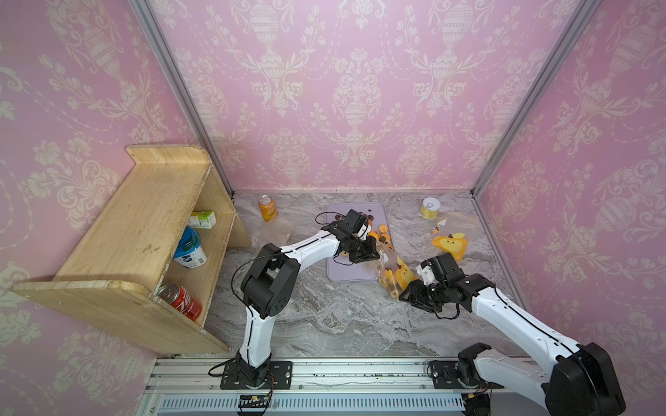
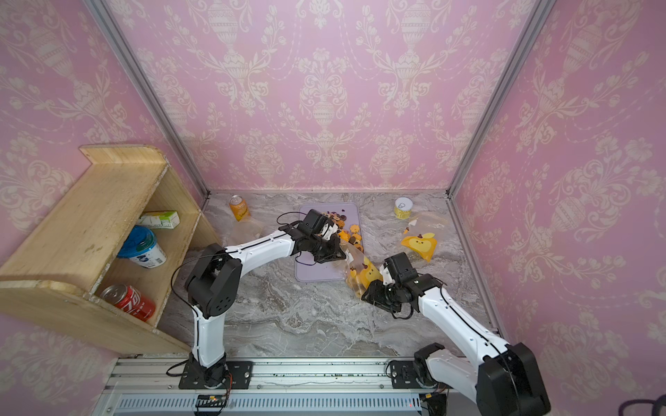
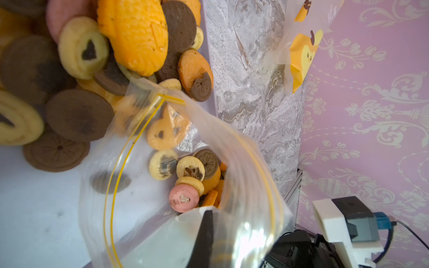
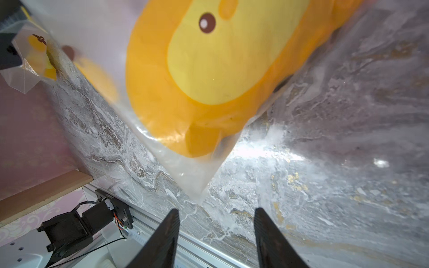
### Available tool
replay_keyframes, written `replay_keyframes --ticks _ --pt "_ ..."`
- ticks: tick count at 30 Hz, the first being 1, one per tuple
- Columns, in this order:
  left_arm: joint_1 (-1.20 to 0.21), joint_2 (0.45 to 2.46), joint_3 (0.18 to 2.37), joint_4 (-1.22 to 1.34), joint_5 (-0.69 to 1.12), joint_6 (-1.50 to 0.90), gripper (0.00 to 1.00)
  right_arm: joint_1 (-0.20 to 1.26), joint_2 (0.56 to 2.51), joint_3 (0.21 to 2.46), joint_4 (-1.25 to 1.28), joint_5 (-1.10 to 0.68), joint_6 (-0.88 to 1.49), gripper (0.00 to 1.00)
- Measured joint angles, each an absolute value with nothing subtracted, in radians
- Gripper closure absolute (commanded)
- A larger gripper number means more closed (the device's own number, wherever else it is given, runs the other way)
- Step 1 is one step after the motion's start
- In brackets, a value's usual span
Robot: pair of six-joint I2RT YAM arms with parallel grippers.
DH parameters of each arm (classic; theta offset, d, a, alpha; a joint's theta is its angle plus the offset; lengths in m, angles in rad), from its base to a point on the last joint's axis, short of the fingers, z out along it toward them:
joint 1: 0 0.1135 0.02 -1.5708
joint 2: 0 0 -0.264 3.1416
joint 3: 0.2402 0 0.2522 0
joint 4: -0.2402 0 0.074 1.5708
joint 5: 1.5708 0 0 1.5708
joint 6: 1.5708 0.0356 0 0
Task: Pour cookies out of the ziploc bag
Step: 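Pour the cookies out of the ziploc bag onto the tray.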
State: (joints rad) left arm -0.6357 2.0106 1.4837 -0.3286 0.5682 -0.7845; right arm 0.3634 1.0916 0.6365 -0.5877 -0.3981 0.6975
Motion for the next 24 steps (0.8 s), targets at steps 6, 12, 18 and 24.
replay_keyframes --ticks 6,12,18,24 --pt "-0.636 2.011 1.483 -0.326 0.569 -0.785 1.00 0.402 1.133 0.636 -0.513 -0.385 0.719 0.58" --pt "-0.636 2.011 1.483 -0.322 0.569 -0.785 1.00 0.415 1.183 0.636 -0.468 -0.380 0.733 0.63" --pt "-0.636 2.011 1.483 -0.322 0.570 -0.785 1.00 0.420 1.218 0.636 -0.437 -0.376 0.735 0.79" --pt "-0.636 2.011 1.483 -0.321 0.571 -0.786 1.00 0.420 1.238 0.639 -0.420 -0.376 0.735 0.94"
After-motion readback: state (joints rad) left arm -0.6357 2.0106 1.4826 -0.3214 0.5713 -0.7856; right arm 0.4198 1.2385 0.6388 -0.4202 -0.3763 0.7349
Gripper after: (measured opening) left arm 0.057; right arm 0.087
